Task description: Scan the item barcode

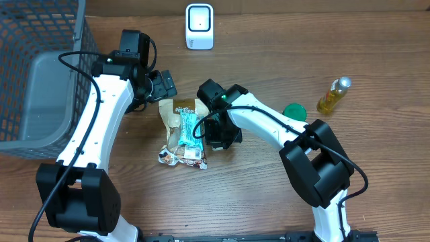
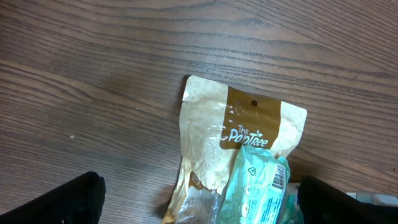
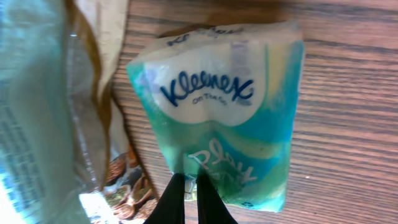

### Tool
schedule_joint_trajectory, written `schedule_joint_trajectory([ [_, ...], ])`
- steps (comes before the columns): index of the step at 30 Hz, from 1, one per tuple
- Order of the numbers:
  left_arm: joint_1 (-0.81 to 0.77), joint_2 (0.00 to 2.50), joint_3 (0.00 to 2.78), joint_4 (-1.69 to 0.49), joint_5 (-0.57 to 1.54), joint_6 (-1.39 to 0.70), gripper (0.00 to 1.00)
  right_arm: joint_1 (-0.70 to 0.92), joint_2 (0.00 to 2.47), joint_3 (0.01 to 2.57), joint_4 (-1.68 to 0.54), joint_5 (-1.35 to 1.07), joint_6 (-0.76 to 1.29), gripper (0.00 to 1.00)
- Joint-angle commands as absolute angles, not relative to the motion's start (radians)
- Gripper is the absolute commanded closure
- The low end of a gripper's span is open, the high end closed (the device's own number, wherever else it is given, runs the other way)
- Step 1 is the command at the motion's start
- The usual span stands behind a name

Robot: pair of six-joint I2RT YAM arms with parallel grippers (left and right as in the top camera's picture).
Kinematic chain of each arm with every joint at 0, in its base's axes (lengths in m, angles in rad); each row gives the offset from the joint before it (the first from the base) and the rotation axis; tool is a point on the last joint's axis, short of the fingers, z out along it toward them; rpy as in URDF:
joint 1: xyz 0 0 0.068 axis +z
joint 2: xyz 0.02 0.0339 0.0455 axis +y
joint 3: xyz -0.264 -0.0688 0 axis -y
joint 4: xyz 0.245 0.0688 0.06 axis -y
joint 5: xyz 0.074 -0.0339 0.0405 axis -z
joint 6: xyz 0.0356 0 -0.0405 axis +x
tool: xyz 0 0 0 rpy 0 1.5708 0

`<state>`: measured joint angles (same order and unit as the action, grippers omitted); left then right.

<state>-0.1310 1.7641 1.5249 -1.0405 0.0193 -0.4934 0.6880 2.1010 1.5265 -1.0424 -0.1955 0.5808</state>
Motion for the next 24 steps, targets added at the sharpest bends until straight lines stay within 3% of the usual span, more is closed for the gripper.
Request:
schedule_joint_trajectory([
  [1, -0.131, 1.766, 1.540, -1.039, 0.019, -0.482, 0.00, 0.689, 2.084, 1.493, -1.051, -0.118, 0.587, 0.94],
  [14, -0.131, 1.766, 1.540, -1.039, 0.019, -0.482, 0.00, 0.684, 2.083, 1.539, -1.180, 0.175, 0.512, 0.94],
  [24, -0.131, 1.766, 1.540, -1.039, 0.019, -0.482, 0.00, 0.678, 2.083, 1.665, -1.182, 0.131, 0.503, 0.96],
])
